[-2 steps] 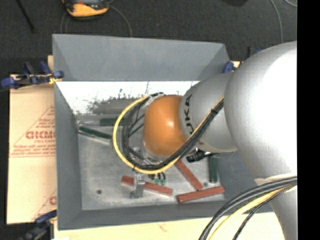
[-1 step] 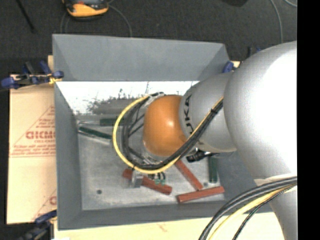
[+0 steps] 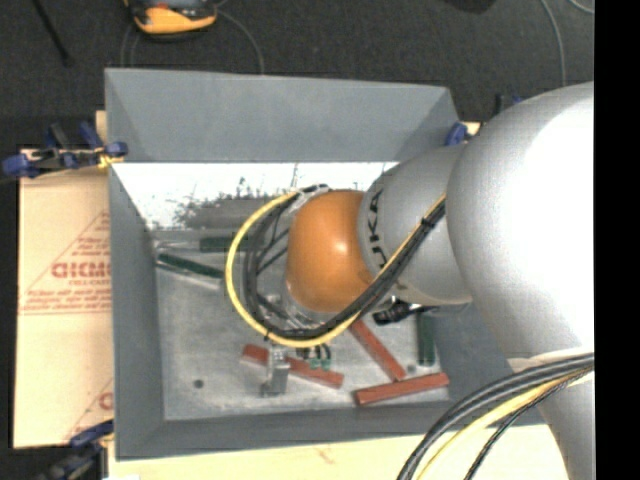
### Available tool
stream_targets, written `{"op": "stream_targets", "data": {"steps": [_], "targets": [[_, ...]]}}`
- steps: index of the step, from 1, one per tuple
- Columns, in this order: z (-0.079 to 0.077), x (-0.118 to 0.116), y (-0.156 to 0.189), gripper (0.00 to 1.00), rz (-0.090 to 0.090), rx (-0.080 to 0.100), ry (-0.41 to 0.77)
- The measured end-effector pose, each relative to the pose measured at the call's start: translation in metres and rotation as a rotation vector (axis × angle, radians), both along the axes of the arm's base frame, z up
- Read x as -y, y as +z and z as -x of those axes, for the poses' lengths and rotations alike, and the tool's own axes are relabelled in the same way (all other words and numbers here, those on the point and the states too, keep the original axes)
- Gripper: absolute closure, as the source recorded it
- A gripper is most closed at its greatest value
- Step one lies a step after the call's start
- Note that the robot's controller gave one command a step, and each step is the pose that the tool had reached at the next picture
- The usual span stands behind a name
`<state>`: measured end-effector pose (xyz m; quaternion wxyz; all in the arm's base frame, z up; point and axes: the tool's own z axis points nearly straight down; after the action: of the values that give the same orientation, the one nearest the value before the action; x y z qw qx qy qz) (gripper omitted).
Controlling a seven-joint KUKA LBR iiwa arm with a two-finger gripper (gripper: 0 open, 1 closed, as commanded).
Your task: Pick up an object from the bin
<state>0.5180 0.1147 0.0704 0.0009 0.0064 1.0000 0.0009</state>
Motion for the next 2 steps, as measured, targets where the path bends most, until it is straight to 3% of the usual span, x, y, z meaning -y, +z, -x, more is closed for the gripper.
{"op": "stream_targets", "data": {"steps": [1, 2], "targets": [[0.0, 0.0001, -0.0001, 1.0, 0.0, 0.0, -0.001], [0.0, 0.0001, -0.0002, 1.0, 0.0, 0.0, -0.001]]}}
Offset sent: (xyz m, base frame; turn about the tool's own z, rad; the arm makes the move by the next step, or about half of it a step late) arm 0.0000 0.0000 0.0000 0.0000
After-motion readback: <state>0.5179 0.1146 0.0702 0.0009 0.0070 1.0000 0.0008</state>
